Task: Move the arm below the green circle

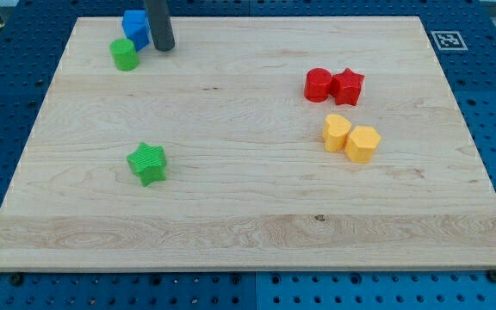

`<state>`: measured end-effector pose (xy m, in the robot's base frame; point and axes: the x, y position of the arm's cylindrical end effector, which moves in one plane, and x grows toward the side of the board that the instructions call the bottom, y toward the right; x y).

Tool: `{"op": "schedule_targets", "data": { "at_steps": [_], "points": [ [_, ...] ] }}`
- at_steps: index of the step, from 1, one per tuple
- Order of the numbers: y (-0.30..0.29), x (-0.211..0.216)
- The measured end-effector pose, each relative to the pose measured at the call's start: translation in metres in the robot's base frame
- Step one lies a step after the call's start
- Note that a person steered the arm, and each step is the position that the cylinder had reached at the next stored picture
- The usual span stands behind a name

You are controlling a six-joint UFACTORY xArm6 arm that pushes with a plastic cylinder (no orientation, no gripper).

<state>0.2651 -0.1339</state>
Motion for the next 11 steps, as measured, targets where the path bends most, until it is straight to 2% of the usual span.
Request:
{"op": "schedule_targets", "data": {
  "at_steps": [2, 5, 7, 11],
  "points": [
    [0.007, 0.034],
    [-0.031, 0.038],
    [-0.027, 0.081],
    [-0.079, 0.075]
  ]
}}
